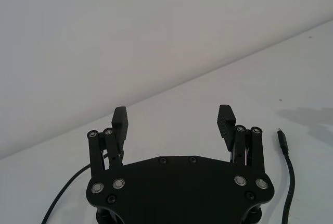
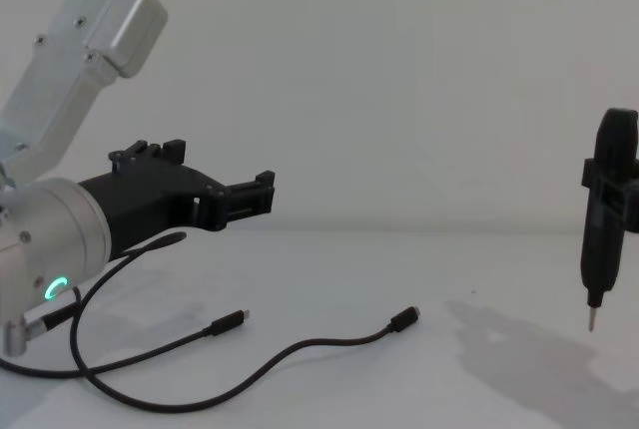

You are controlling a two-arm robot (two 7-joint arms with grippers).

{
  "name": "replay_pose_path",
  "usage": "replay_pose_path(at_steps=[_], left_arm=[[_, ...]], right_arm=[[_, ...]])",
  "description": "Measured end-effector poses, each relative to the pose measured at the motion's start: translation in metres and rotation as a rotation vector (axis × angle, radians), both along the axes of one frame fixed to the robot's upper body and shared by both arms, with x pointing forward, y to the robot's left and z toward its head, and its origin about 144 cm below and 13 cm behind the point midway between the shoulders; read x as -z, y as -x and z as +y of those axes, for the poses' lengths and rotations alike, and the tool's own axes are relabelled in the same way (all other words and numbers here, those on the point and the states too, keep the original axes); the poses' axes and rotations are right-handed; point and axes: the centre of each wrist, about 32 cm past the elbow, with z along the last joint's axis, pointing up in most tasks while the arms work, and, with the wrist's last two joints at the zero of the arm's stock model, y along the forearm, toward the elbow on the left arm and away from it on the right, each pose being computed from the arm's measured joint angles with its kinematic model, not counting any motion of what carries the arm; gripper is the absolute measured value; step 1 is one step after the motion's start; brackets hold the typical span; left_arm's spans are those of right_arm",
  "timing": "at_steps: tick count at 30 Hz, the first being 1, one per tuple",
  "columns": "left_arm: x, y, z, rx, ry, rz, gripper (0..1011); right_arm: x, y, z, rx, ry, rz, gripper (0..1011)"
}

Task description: Pick up the data cable with the one hand.

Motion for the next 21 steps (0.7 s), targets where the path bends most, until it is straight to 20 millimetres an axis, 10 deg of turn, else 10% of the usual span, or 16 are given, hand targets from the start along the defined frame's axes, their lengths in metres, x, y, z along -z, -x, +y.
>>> replay_pose_path(at_steps=[21], left_arm=[[0.0001, 0.0000, 0.0000, 0.000, 0.000, 0.000, 1001]], right_arm=[[0.0000, 0.0000, 0.0000, 0.000, 0.000, 0.000, 274]])
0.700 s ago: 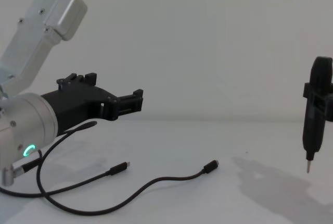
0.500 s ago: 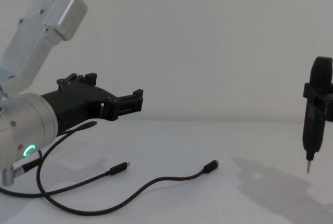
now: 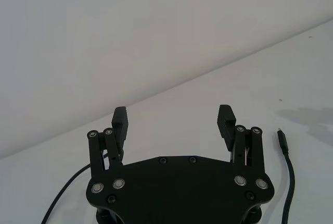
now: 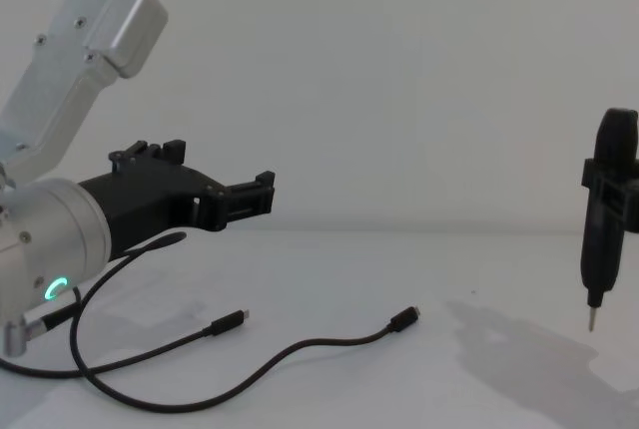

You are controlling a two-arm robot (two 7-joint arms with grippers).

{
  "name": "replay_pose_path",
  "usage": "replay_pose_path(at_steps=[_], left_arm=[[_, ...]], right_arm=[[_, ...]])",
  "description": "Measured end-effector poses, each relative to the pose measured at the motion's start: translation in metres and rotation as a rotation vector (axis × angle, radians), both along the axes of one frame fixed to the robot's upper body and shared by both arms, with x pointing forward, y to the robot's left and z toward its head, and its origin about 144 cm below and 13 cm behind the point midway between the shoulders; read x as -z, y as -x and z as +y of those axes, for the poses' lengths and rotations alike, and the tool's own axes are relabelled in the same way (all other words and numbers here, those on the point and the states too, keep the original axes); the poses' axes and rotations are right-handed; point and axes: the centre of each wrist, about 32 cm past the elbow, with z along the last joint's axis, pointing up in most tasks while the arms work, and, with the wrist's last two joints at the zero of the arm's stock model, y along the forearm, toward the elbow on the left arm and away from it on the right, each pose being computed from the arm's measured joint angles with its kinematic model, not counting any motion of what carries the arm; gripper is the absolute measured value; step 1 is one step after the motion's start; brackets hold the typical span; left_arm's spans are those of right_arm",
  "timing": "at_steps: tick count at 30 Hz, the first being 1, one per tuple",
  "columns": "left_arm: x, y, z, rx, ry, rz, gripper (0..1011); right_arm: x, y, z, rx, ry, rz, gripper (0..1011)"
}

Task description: Pick up the data cable with the one hand.

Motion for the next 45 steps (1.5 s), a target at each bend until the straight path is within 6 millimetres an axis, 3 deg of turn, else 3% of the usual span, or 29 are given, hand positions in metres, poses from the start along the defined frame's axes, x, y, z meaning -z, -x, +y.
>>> replay_pose_path(at_steps=[45], left_arm=[[0.0000, 0.0000, 0.0000, 0.000, 0.000, 0.000, 1001]], right_arm=[[0.0000, 0.0000, 0.0000, 0.000, 0.000, 0.000, 275]])
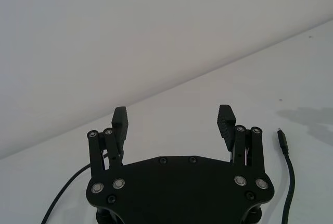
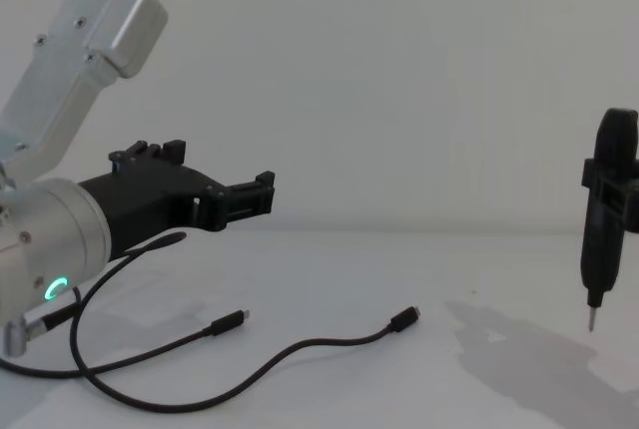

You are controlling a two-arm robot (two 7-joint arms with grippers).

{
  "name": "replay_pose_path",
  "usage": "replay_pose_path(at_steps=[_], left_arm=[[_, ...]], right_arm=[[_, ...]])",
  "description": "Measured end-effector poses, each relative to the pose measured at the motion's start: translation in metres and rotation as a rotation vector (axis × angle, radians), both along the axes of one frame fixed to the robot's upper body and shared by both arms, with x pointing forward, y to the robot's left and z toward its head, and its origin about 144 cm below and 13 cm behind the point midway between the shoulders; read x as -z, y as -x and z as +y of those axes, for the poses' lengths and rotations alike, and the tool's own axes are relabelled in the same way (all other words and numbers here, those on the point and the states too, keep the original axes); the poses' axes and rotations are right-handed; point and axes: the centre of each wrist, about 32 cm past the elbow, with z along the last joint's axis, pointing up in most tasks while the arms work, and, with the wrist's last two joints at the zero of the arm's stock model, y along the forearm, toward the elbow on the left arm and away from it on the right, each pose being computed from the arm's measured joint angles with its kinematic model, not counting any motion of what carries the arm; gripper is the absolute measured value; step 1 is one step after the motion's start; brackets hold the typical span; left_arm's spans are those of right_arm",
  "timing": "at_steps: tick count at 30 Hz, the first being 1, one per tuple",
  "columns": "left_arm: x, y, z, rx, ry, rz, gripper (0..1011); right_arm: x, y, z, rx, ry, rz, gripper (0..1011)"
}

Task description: Pick up the data cable with the one hand.

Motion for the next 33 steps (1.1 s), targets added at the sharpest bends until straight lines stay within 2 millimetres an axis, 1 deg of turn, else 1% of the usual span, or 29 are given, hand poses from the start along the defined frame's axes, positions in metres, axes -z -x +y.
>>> replay_pose_path(at_steps=[12, 18, 25, 26, 27, 31, 33], left_arm=[[-0.001, -0.001, -0.001, 0.002, 0.000, -0.002, 1001], [-0.003, -0.004, -0.006, 0.028, -0.014, -0.007, 1001], [-0.007, -0.007, -0.014, 0.090, -0.039, -0.001, 1001], [-0.008, -0.008, -0.015, 0.105, -0.044, 0.002, 1001], [-0.009, -0.008, -0.015, 0.116, -0.048, 0.006, 1001], [-0.012, -0.009, -0.016, 0.176, -0.063, 0.023, 1001], [-0.013, -0.010, -0.016, 0.185, -0.065, 0.027, 1001]], right_arm=[[0.000, 0.000, 0.000, 0.000, 0.000, 0.000, 275], [-0.002, -0.006, 0.000, -0.017, 0.001, -0.005, 275], [-0.004, -0.023, 0.001, -0.074, -0.003, -0.012, 274], [-0.004, -0.030, 0.004, -0.102, -0.006, -0.014, 274], [-0.004, -0.030, 0.004, -0.102, -0.006, -0.014, 274], [-0.006, -0.047, 0.011, -0.148, -0.012, -0.019, 275], [-0.006, -0.052, 0.014, -0.160, -0.014, -0.020, 274]])
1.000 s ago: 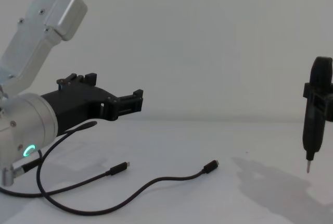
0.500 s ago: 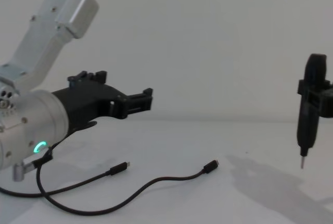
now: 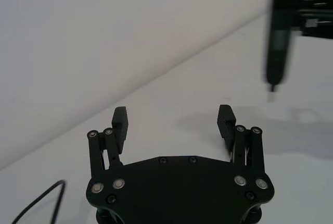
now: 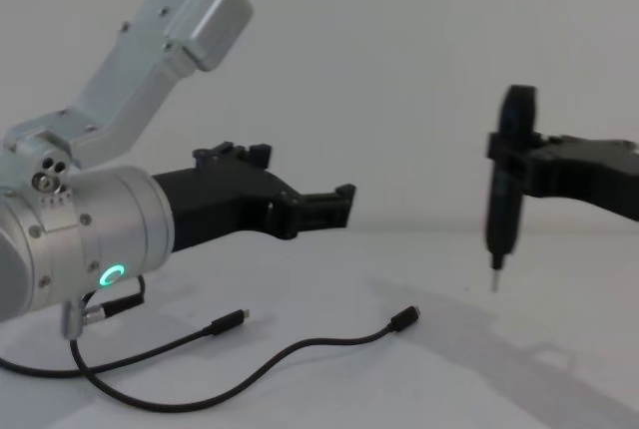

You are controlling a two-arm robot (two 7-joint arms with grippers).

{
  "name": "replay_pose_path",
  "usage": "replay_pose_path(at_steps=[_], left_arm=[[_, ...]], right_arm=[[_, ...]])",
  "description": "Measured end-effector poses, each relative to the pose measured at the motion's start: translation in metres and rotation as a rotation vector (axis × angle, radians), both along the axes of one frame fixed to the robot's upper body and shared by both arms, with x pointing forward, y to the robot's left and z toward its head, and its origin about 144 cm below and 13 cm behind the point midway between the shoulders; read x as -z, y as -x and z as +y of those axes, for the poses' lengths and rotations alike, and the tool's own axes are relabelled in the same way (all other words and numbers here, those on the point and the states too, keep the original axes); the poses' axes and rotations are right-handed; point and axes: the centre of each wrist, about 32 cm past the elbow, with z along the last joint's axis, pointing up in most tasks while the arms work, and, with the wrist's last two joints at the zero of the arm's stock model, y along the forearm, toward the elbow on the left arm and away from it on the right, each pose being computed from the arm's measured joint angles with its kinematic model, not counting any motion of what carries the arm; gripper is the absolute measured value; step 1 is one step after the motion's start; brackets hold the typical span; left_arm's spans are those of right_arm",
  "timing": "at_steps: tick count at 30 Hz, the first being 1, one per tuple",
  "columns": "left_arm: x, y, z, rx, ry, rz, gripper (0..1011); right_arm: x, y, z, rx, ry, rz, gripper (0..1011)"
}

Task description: Pick up the data cable with the one hand.

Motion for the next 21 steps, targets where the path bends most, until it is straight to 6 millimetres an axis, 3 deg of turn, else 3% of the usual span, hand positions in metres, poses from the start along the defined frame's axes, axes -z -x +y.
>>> replay_pose_path(at_steps=[10, 21], left_arm=[[-0.011, -0.004, 0.008, 0.152, -0.077, 0.087, 1001], [-0.021, -0.004, 0.028, 0.256, -0.203, 0.212, 1001]], right_arm=[[-0.007, -0.028, 0.022, -0.066, -0.004, -0.010, 274], [-0.017, -0.042, 0.035, -0.071, 0.000, -0.045, 275]])
